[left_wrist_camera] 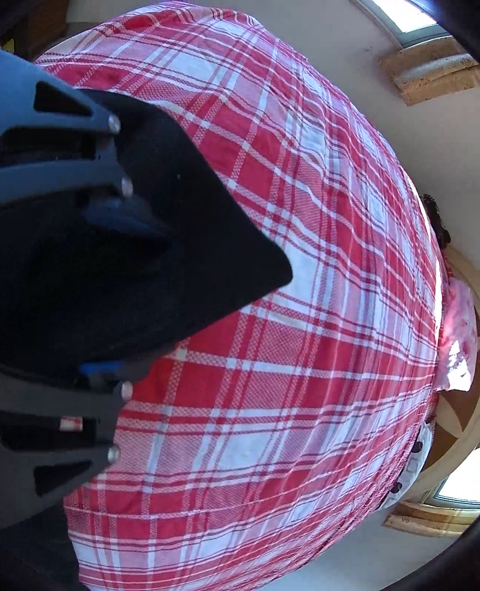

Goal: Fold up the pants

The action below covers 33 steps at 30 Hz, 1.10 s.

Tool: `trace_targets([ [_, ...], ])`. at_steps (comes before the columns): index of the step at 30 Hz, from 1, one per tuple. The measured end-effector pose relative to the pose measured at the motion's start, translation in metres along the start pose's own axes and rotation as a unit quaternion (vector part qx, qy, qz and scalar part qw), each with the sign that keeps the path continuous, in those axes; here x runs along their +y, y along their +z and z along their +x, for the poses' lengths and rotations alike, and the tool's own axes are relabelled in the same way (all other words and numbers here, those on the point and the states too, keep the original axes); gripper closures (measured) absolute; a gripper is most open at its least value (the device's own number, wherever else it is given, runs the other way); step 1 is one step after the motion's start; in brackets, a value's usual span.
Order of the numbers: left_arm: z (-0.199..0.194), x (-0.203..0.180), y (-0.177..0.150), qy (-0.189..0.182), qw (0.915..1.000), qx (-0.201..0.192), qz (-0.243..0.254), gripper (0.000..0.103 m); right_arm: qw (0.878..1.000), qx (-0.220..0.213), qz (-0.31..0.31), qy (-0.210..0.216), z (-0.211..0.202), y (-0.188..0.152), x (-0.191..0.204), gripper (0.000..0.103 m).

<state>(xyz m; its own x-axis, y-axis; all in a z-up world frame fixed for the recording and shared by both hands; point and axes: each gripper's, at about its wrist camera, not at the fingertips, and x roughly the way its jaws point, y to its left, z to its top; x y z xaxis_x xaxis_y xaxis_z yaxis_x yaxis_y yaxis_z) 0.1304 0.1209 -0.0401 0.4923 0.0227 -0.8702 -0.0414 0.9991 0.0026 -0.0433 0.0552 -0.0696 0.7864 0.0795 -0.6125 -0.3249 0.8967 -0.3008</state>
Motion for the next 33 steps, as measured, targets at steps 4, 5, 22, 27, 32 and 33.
trace_targets([
  [4,-0.016,0.031,-0.008,-0.066,0.9963,-0.032,-0.046,0.087,1.000,-0.005,0.012,-0.001,0.000,0.000,-0.003,0.099],
  [5,-0.022,0.039,-0.011,-0.082,0.9939,-0.041,-0.062,0.089,1.000,-0.008,0.016,0.000,-0.001,0.001,-0.005,0.099],
  [22,-0.058,0.109,-0.126,-0.036,0.9872,-0.108,-0.112,0.082,0.998,-0.003,0.045,0.037,-0.009,-0.003,-0.023,0.099],
  [27,-0.071,0.119,-0.117,0.019,0.9867,-0.118,-0.109,0.035,0.999,0.018,0.024,0.025,0.001,-0.006,-0.015,0.099],
  [32,-0.111,0.152,-0.119,0.091,0.9654,-0.184,-0.161,0.032,0.999,0.022,0.031,0.031,-0.001,-0.007,-0.017,0.097],
  [33,-0.117,0.151,-0.119,0.090,0.9635,-0.193,-0.162,0.032,0.998,0.022,0.038,0.034,-0.001,-0.006,-0.019,0.095],
])
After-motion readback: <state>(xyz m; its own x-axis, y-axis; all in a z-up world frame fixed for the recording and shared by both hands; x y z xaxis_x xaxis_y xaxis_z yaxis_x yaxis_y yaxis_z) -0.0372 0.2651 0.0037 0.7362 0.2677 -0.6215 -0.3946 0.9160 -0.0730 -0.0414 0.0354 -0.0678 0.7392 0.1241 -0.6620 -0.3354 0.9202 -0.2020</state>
